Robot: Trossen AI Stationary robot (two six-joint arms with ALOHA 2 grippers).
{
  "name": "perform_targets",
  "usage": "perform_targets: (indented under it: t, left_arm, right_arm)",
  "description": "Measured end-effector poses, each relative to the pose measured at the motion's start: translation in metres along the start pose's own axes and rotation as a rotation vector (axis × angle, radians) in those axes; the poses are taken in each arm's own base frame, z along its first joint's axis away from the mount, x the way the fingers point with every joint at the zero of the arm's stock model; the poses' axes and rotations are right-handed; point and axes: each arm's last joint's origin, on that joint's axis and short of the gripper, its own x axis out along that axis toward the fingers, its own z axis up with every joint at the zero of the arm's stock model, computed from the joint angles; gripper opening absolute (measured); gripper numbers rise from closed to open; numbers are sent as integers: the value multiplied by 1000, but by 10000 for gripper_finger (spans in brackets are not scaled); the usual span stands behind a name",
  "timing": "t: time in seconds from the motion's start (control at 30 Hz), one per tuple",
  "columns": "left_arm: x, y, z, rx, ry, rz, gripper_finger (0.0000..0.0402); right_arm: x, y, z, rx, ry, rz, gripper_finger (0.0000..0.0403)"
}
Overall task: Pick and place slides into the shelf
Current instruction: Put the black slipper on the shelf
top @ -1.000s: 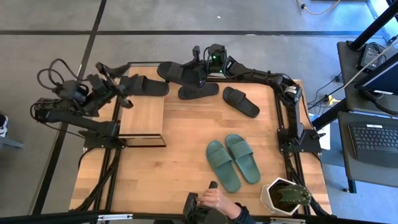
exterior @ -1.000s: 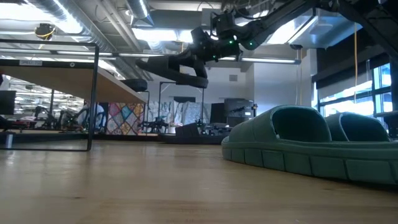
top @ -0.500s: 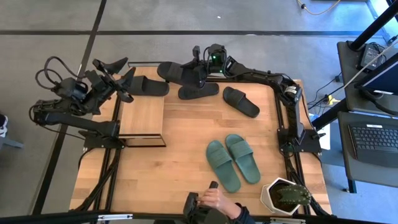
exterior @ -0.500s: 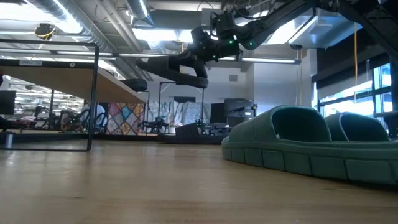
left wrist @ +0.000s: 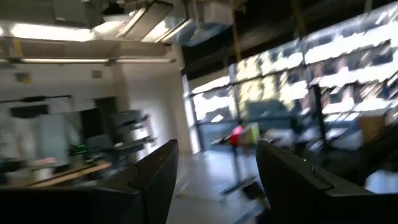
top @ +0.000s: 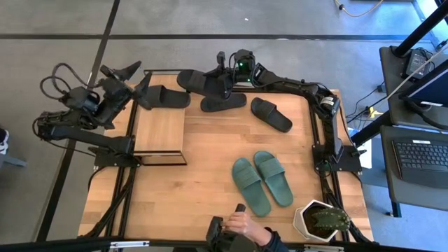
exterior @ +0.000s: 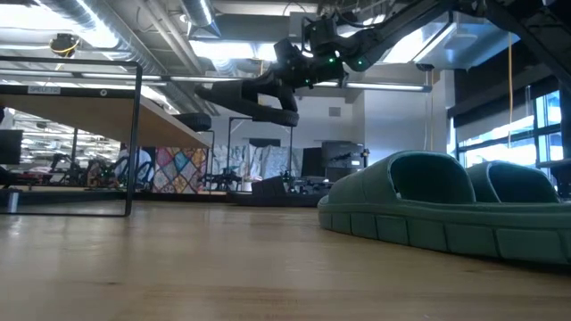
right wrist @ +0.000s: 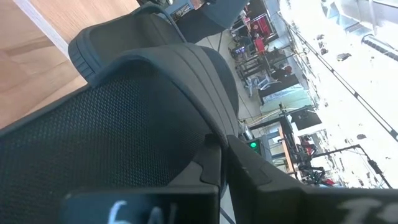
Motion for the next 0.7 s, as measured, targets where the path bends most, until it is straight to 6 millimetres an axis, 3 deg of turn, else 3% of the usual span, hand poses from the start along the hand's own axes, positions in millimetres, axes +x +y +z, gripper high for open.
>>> perform_targets:
  t: [0.23, 0.4, 0.53, 0.7]
  left_arm:
    - [34, -40, -3, 494, 261, 57, 208]
    - [53, -56, -32, 890, 431, 13, 208]
    - [59, -52, -49, 968, 505, -68, 208]
    - [60, -35, -57, 934, 561, -88, 208]
  right_arm:
    - [1, 1, 4, -1, -8, 4, 11]
    - [5, 6, 11, 4, -18, 27, 11]
    - [-1, 5, 24, 20, -17, 75, 11]
    - [-28, -13, 50, 86, -97, 150, 11]
